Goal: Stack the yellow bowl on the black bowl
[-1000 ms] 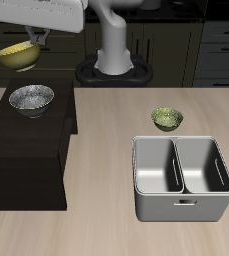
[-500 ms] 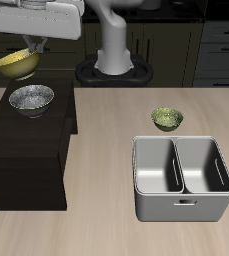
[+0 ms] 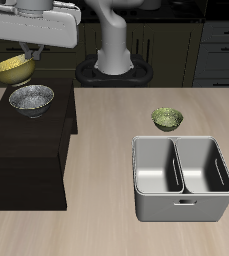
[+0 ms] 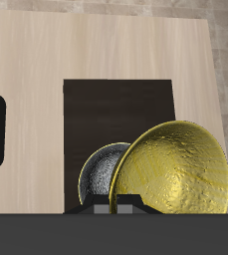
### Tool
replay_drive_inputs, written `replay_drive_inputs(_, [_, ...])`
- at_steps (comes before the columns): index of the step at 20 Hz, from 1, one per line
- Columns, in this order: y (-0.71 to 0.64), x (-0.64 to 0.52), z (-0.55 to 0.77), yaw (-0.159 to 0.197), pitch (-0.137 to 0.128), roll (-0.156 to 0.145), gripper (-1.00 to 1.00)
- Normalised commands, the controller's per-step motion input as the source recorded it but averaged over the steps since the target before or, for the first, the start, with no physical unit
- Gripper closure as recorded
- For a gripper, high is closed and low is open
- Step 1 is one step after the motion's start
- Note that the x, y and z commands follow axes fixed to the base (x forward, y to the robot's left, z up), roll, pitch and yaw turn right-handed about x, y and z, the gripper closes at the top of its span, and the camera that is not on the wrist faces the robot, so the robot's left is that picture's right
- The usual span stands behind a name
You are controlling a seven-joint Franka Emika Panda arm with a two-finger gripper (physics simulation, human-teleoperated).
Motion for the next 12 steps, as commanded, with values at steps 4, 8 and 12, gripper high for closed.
replay_drive_inputs(4, [-0.04,0.01,-0.24,0.005,0.063,-0.01,1.0])
replay_drive_inputs(8, [-0.16,0.01,-0.17,0.009,0.07,-0.049,1.0])
replay_drive_inputs(12, [-0.01,-0.05,-0.05,-0.009,0.011,-0.001,1.0])
